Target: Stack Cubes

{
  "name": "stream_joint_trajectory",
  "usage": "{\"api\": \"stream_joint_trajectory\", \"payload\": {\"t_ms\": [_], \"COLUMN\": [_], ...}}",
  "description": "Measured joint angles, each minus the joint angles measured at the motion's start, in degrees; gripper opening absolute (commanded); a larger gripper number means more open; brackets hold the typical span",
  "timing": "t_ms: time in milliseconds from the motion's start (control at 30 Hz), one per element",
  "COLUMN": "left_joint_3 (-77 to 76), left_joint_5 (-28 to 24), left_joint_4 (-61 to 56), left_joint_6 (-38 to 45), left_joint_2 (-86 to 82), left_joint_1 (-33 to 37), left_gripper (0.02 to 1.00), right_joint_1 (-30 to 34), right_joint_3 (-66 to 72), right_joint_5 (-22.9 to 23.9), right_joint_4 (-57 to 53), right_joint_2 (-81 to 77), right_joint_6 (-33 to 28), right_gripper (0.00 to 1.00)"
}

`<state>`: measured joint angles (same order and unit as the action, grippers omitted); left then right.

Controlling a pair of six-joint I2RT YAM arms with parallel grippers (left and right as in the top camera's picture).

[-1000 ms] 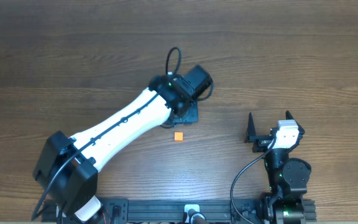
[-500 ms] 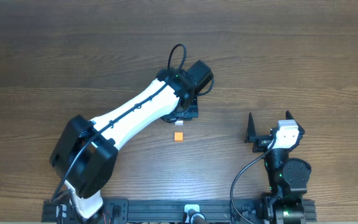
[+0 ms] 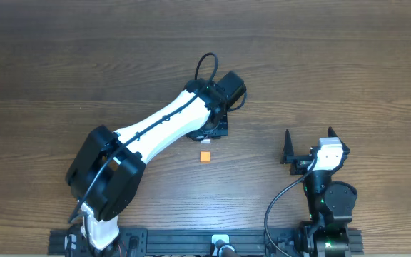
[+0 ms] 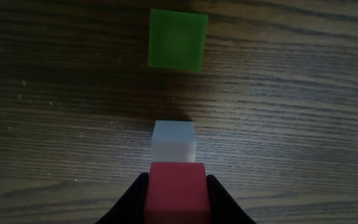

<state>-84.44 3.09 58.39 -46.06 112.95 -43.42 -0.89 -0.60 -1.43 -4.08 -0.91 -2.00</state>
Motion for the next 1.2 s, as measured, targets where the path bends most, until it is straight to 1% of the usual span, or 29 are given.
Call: {"api": "stream_joint_trajectory", "payload": {"t_ms": [500, 1200], "left_joint_3": [0.0, 0.0], "left_joint_5": [1.5, 1.7], "left_joint_4": [0.5, -0.6], "left_joint_6": [0.0, -0.9], "left_joint_2": [0.3, 2.2], "left_joint_1": [0.0, 0.0], "left_gripper": [0.04, 0.04], "right_joint_1": [0.0, 0.0], "right_joint_3": [0.0, 0.0], "right_joint_5": [0.0, 0.0], "right_joint_4": [0.0, 0.0], "right_joint_2": [0.0, 0.0], "right_joint_6": [0.1, 0.0], "right_gripper": [0.991, 0.991]}}
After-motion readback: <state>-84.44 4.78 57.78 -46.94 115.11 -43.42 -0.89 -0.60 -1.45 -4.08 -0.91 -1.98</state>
